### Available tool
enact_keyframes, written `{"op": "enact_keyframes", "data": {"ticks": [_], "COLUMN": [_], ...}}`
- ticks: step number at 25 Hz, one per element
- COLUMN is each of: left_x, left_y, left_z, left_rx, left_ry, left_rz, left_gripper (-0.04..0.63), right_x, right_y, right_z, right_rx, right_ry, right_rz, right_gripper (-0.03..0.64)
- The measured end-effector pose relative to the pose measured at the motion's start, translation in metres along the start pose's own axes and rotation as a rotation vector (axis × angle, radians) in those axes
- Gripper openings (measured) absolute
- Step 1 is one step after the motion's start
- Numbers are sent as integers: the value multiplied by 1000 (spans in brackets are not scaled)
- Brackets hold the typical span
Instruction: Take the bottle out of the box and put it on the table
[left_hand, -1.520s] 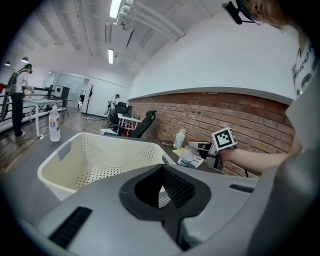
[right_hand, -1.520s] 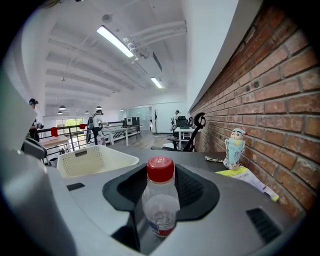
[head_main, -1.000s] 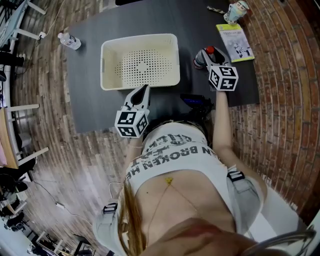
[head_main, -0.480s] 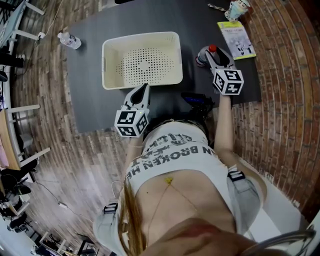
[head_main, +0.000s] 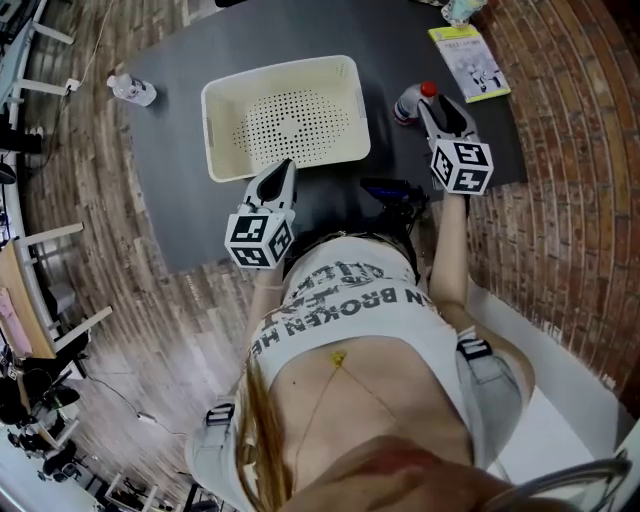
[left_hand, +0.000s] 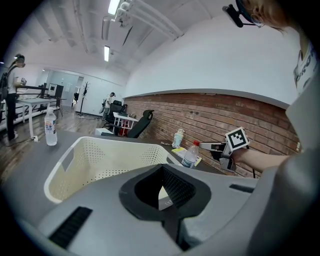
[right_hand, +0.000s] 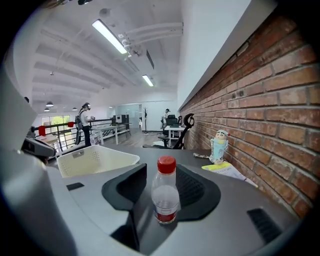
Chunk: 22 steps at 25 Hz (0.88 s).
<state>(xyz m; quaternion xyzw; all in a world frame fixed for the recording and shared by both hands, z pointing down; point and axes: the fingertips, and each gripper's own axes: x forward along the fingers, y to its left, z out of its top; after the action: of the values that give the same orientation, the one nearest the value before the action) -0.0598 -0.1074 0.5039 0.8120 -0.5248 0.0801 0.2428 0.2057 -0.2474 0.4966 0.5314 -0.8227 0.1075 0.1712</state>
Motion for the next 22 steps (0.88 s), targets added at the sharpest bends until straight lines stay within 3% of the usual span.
{"op": "enact_keyframes", "data": {"ticks": [4,7,11,22], "left_x": [0,1,-1,-12], "left_y": [5,10,16,30], "left_z": [5,10,13,17], "left_rx": [15,22,25,18], "left_ry": [3,-4,-8,-29], "left_rz": [-22,-34,-36,-20], "left_gripper": [5,5,5,5], "right_x": [-7,-10,-9,3], "right_y": [8,20,34,86], "right_z": [0,0,-2,1], "right_rx": [29,21,8,-6], "right_ry": [-6,-13,-3,19], "right_rz": [5,17,43,215], "right_gripper": [170,80,18,8]}}
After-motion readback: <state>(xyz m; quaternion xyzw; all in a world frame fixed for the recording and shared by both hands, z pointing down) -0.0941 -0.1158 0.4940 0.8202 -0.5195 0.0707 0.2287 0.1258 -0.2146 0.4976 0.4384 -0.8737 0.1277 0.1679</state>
